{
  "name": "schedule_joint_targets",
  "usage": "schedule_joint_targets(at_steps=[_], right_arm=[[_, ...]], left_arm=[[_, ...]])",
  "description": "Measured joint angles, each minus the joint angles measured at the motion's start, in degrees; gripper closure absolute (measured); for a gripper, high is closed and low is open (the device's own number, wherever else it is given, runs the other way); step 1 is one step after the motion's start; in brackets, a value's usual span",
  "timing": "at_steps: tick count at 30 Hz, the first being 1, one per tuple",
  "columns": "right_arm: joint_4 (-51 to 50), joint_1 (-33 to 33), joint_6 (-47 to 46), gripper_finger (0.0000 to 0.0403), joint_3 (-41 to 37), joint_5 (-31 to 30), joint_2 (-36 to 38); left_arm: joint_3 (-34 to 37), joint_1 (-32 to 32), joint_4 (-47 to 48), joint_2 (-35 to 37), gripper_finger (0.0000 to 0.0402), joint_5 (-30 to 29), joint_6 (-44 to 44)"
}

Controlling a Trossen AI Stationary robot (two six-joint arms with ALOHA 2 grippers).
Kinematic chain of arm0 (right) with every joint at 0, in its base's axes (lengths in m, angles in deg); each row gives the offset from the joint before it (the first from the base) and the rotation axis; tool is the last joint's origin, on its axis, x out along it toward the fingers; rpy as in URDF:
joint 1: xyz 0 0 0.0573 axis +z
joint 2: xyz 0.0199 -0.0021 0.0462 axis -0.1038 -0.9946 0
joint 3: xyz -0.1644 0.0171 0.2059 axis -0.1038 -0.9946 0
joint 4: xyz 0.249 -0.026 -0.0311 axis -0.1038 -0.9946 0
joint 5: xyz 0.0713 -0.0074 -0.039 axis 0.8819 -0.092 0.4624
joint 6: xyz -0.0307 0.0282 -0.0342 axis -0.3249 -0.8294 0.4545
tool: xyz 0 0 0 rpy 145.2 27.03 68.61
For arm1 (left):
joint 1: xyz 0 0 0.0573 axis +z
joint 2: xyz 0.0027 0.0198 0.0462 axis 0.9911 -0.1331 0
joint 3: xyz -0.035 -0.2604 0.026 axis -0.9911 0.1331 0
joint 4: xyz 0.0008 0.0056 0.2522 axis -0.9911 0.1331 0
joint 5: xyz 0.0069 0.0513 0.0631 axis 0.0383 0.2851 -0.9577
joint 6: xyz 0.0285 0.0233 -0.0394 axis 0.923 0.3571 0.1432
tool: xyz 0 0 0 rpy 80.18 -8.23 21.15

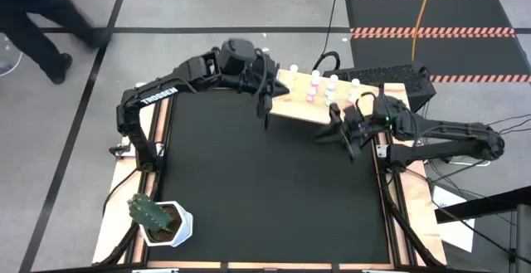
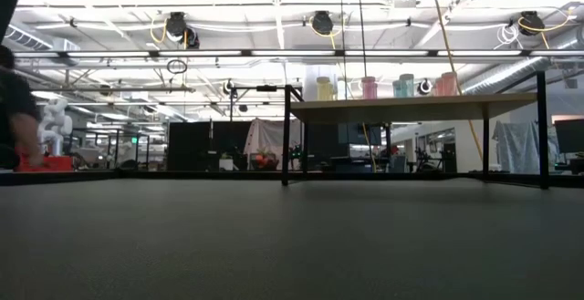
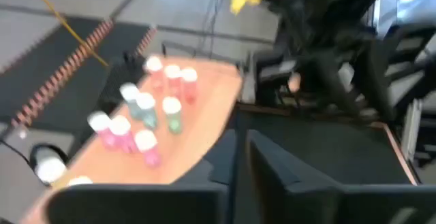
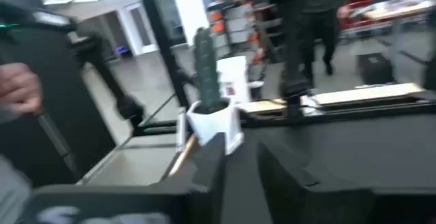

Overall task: Pick and place medicine bottles onto shelf by color
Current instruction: Return to Home Position

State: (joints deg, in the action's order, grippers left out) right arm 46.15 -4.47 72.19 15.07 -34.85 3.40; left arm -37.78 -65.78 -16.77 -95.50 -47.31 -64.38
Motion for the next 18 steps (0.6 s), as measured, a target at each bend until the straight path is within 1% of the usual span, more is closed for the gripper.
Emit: schedule_joint_targets(at_steps=[2, 3, 4, 6, 9, 13, 15, 18], right_arm=[[-0.58, 2.55, 0.19, 0.0345, 0.0, 0.1, 0.67], [-0.94, 3.35, -0.05, 0.0363, 0.0, 0.04, 1.55], [-1.71, 3.96, -0.17, 0.038, 0.0, -0.04, 2.9], [-3.66, 4.68, -0.23, 0.0396, 0.0, -0.06, 6.65], [-9.46, 4.84, 0.18, 0.0393, 0.0, -0.06, 13.57], [-20.61, 4.87, 6.74, 0.0401, 0.0, 0.18, 22.83], [-25.3, 4.94, 8.72, 0.0401, 0.03, 1.31, 26.62], [-32.09, 4.93, 11.12, 0.04, -0.02, 1.12, 30.19]], left_arm=[[4.22, -1.15, -2.12, 1.84, 0.0388, -0.19, -0.86], [6.99, -1.75, -6.2, 3.27, 0.0394, -0.44, -1.77], [10.33, -2.14, -9.64, 5.35, 0.0395, -0.51, -2.72], [18.41, -2.93, -15.82, 9.9, 0.0393, -1.61, -4.6], [32.01, -4.17, -26.58, 17.0, 0.0397, -4.55, -7.11], [50.42, -5.56, -40.47, 27.41, 0.0395, -5.36, -7.32], [59.22, -6.39, -45.1, 33.24, 0.039, -5.03, -7.56], [71.38, -7.13, -49.72, 40.44, 0.039, -5.29, -7.28]])
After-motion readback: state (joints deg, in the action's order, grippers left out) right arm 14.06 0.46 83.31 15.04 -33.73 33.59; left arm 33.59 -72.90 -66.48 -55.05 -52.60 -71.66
